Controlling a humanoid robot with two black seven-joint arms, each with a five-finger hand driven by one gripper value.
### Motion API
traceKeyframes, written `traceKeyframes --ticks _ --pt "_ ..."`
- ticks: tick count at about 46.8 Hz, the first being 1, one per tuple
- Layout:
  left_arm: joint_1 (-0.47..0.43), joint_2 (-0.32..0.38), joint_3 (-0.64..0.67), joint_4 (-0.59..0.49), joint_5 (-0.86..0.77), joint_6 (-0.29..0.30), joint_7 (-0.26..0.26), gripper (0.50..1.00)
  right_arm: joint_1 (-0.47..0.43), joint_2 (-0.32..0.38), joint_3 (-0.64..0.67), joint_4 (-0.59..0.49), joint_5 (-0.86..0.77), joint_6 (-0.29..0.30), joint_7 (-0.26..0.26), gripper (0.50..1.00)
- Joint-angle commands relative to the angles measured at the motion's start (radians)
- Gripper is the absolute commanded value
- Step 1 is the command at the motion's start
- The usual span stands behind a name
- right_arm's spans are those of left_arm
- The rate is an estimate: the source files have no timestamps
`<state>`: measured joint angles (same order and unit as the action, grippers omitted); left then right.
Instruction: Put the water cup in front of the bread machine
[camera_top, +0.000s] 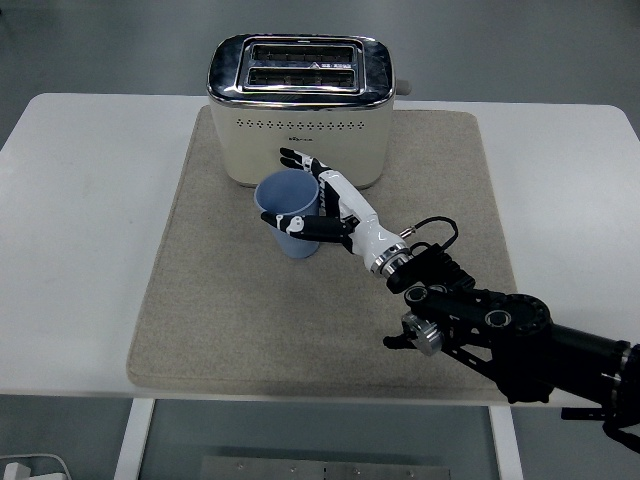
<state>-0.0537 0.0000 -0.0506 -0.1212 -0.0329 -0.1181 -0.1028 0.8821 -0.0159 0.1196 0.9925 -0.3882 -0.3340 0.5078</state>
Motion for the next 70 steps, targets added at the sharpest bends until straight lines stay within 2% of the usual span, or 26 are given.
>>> traceKeyframes --ticks 1,19,33,40,49,56,60,64,70 --pt "0.000 0.000 0.000 0.000 -0.001 0.000 0.000 1.000 0.003 -0.012 0.003 0.008 0.002 0.000 0.000 0.917" --pt "0.000 0.000 0.000 0.000 -0.001 0.000 0.000 1.000 0.006 -0.107 0.005 0.100 0.005 -0.017 0.000 0.917" --pt "0.000 0.000 0.000 0.000 0.001 0.000 0.000 1.000 0.014 -0.268 0.006 0.258 0.008 -0.046 0.000 0.917" --pt "0.000 0.000 0.000 0.000 -0.001 0.000 0.000 1.000 0.021 -0.360 0.008 0.284 0.009 -0.040 0.001 0.917" --pt "0.000 0.000 0.000 0.000 -0.001 0.000 0.000 1.000 0.017 -0.459 0.018 0.284 0.009 -0.022 0.009 0.917" --pt "0.000 0.000 0.000 0.000 0.001 0.000 0.000 1.000 0.009 -0.544 0.075 0.267 0.012 0.047 0.008 0.917" --pt "0.000 0.000 0.000 0.000 -0.001 0.000 0.000 1.000 0.008 -0.581 0.117 0.238 0.017 0.061 0.003 0.917" --pt "0.000 0.000 0.000 0.000 0.001 0.000 0.000 1.000 0.009 -0.588 0.133 0.189 0.041 0.075 -0.002 0.917" --pt "0.000 0.000 0.000 0.000 -0.001 0.000 0.000 1.000 0.020 -0.579 0.137 0.057 0.121 0.096 -0.003 0.915"
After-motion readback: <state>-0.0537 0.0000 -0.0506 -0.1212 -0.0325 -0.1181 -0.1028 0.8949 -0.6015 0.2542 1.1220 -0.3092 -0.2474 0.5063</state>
